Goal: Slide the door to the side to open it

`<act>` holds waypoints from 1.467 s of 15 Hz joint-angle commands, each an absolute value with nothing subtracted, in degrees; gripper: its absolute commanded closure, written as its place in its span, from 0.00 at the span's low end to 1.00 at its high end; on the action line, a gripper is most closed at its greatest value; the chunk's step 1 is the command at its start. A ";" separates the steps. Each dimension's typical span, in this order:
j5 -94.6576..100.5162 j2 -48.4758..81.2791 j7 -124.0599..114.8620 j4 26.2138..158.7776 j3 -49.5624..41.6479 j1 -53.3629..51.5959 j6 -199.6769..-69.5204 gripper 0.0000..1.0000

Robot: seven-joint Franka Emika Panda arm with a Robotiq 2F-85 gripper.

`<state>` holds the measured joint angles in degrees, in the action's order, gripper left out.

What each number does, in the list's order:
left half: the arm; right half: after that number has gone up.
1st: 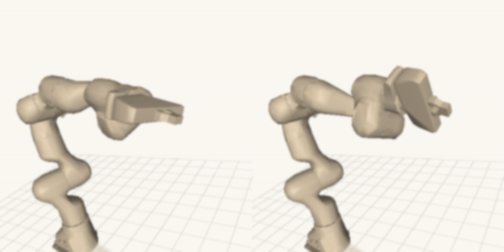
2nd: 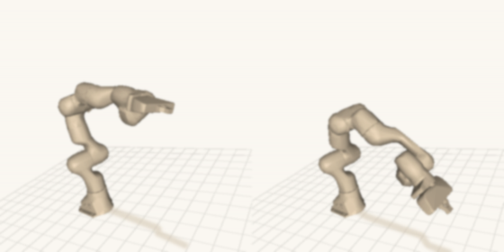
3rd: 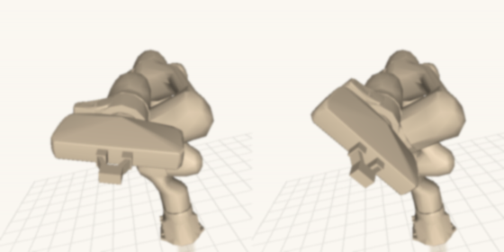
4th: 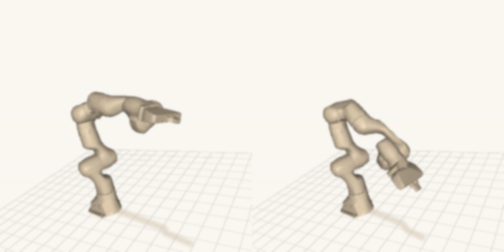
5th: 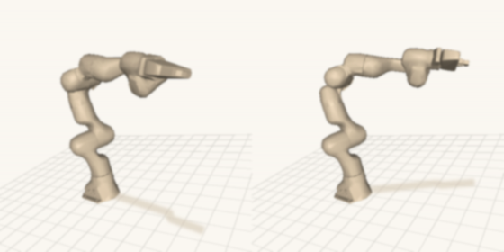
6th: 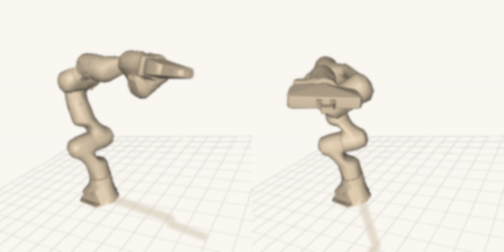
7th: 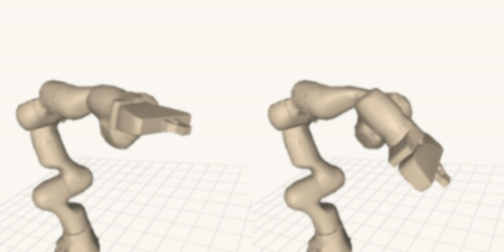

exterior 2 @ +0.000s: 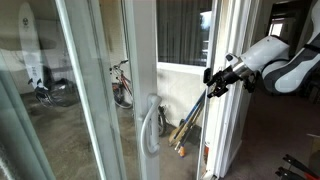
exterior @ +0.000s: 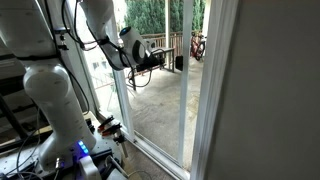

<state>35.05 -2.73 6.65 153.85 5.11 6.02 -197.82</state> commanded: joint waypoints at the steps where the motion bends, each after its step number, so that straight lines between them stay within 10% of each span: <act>1: 34.47 -4.67 8.38 155.65 3.32 7.58 -197.82 0.00; 22: 40.96 3.17 1.62 141.74 -7.25 10.00 -195.30 0.00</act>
